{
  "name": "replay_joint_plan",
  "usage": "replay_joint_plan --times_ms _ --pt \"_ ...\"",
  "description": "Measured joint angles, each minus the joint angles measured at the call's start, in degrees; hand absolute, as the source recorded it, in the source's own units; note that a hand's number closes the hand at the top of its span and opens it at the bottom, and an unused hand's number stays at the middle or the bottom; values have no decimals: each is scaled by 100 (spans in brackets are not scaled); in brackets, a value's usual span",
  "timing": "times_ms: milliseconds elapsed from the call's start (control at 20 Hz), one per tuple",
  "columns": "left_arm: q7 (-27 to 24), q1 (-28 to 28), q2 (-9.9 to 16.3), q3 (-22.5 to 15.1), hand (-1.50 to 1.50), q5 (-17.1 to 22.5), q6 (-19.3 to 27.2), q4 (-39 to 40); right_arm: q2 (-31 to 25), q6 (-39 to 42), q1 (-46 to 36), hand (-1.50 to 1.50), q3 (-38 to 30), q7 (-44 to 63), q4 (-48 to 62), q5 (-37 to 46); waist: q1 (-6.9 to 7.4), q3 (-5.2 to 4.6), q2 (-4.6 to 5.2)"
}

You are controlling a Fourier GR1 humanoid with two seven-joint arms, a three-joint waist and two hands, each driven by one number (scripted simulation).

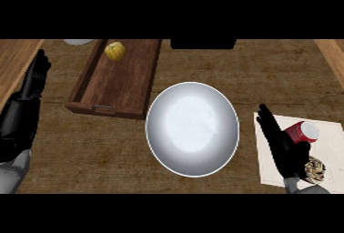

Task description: Pick the cupcake from the placemat and place it in the bowl

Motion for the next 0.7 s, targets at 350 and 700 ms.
replay_joint_plan --times_ms 350,700 --pt "177 29 -302 505 0 755 -145 317 -396 1227 -356 -150 305 -531 -1145 13 -64 -62 -51" --pt "326 228 -421 1011 0 1520 -452 503 -754 114 866 -150 28 -2164 -1923 1367 -280 -43 -44"
